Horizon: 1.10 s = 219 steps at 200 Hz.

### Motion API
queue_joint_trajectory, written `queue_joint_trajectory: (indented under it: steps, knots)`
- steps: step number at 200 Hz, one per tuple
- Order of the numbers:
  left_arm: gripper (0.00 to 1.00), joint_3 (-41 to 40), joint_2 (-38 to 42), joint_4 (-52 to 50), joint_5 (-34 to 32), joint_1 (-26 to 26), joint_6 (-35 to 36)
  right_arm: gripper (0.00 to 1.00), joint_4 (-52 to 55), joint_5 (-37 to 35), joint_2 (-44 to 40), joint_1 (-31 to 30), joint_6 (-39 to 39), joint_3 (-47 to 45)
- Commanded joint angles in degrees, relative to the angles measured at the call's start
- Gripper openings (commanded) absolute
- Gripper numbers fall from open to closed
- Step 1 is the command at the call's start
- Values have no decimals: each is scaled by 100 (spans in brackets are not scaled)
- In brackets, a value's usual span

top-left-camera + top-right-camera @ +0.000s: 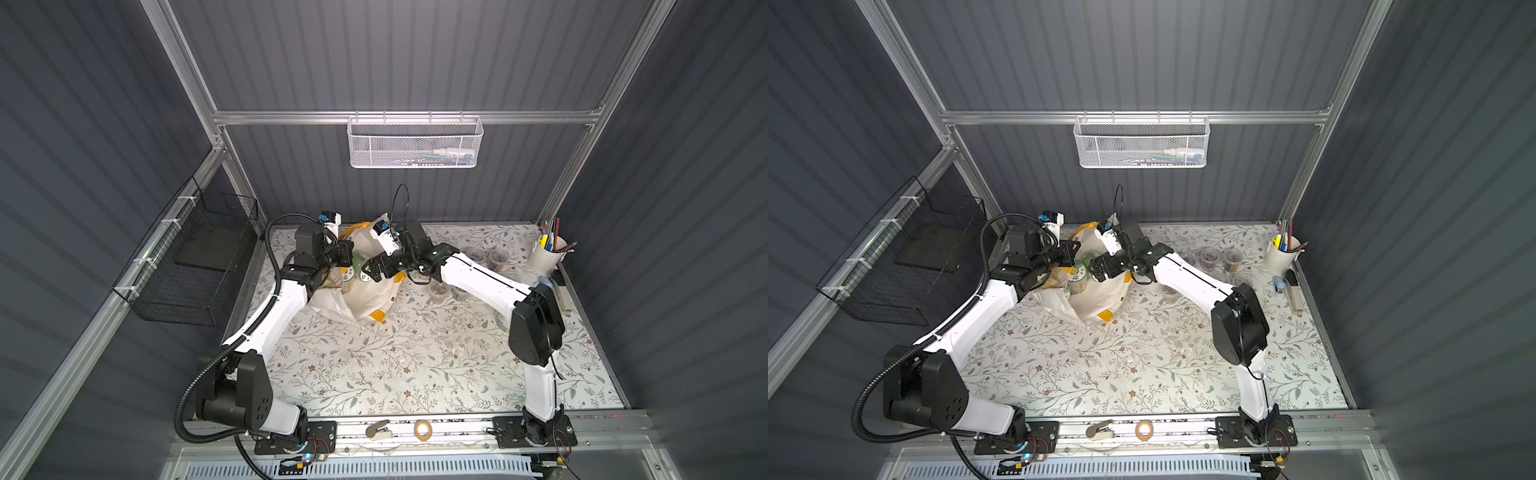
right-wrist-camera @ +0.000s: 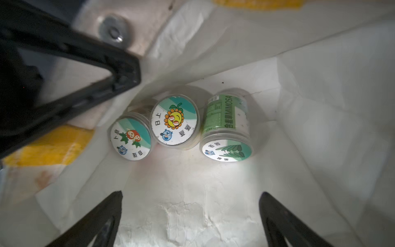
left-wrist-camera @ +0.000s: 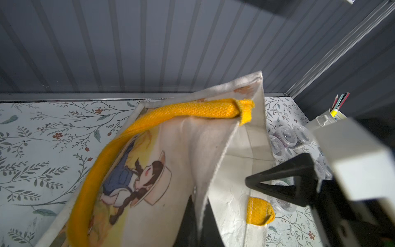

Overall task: Take out the seed jars from the canvas bag
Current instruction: Pick up the seed jar from the canvas bag.

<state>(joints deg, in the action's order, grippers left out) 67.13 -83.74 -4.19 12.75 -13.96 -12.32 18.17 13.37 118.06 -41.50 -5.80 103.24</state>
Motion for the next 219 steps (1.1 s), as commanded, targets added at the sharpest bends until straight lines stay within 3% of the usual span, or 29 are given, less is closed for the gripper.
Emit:
queue_joint_trajectory:
  steps: [1,150,219]
  knots:
    - [0,57,122,76,139,-19,-25,99,45,-198,258,-26,71,295]
    - [0,37,196,76,236,-19,-87,99,-150,-519,2120,-18,-416,2006]
    - [0,25,211,67,226,-19,-78,98,-36,-486,2407,25,-541,2010]
